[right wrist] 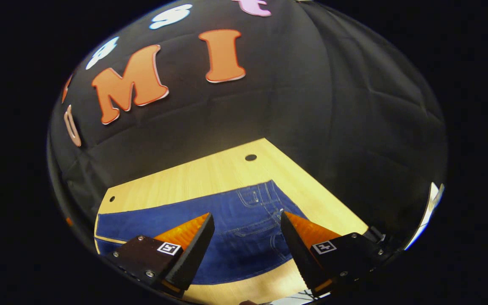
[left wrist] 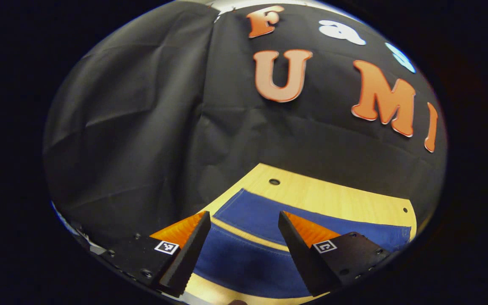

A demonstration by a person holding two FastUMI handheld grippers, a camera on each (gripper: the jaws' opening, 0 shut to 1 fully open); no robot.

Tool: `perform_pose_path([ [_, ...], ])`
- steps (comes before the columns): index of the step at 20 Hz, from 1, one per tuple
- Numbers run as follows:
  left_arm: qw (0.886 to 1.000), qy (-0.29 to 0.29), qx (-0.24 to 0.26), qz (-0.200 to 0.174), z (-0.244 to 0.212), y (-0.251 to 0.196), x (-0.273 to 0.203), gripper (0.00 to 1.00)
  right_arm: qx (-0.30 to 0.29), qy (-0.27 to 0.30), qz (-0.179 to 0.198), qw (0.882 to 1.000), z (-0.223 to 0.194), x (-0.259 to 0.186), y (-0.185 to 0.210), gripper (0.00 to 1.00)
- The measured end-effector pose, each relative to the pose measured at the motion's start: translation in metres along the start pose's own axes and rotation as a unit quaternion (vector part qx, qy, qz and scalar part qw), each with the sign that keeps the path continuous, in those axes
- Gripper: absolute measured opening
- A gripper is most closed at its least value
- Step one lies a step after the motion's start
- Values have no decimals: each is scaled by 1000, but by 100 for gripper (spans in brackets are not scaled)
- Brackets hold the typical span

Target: Grasp the waist and the cuffs of the jeans and fold them to make the two legs overlap; first hold the waist and fold one-third of the jeans toward the cuffs, then hold the cuffs and fold the remaining one-third in the same direction to finish folding.

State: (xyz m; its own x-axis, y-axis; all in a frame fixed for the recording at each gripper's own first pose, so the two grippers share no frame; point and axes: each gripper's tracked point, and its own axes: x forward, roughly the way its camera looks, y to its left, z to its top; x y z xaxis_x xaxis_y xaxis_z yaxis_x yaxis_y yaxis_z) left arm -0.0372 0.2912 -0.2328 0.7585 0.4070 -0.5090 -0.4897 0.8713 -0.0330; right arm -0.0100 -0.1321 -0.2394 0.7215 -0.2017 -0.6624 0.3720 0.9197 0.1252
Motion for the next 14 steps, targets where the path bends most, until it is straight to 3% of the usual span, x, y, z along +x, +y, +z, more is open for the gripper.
perform_pose_path([
  [5, 991, 93, -94, 22, -46, 45, 30, 97, 82, 73, -7, 994, -33, 21, -23, 98],
  [9, 973, 167, -156, 41, -85, 67, 44, 99, 102, 106, -18, 989, -52, 33, -34, 98],
  [14, 950, 219, -218, 49, -117, 83, 61, 97, 118, 136, -17, 984, -66, 43, -32, 98],
])
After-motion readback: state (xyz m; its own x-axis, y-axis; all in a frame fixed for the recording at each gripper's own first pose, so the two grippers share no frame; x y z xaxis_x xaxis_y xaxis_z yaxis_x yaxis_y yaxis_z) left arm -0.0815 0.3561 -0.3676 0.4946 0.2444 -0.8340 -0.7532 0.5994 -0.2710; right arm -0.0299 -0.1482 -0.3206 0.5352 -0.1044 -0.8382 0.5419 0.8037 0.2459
